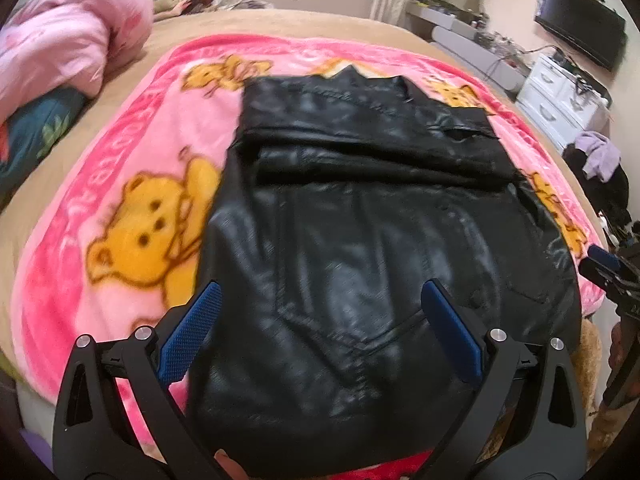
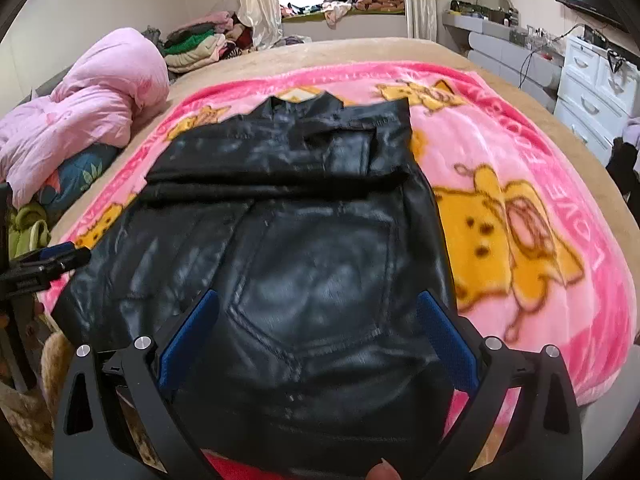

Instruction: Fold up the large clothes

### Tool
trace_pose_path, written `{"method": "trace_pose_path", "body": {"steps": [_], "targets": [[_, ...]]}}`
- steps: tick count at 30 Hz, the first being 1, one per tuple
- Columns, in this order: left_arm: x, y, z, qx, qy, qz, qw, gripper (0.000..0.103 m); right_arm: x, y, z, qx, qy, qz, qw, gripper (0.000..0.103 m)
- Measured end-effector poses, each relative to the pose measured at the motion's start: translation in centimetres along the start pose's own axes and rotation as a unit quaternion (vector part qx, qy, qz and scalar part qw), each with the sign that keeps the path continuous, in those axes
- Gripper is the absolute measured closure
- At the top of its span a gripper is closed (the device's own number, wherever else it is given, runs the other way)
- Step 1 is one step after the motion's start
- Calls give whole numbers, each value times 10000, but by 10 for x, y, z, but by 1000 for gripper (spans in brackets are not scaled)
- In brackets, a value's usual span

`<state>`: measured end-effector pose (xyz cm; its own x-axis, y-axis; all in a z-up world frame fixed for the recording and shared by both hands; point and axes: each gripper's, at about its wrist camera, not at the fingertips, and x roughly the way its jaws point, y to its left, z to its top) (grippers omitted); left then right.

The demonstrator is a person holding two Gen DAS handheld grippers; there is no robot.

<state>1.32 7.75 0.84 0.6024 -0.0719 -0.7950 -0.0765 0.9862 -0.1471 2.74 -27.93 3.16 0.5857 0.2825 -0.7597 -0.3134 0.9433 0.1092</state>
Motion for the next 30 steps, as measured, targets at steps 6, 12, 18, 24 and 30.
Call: {"method": "trace_pose_path", "body": {"steps": [6,12,18,24,30], "targets": [[1,34,-20,-405,233,14,9989,9,3,-12,-20,68,178,-33,9998,5],[7,52,-40,-693,497,-346,9958,9,4,-25,-34,164,323,5,9993,5],[7,62,-53,-943,466,-440,9935,41,1,-36,-48,281,491,237,9981,5],[2,53,-53,-862,418,-473,9943,63,-5,-54,-61,565,613,432,9956,5],[0,52,-51,-846,386,-491,9945,73,2,-59,-75,594,932,775,9908,5]]}}
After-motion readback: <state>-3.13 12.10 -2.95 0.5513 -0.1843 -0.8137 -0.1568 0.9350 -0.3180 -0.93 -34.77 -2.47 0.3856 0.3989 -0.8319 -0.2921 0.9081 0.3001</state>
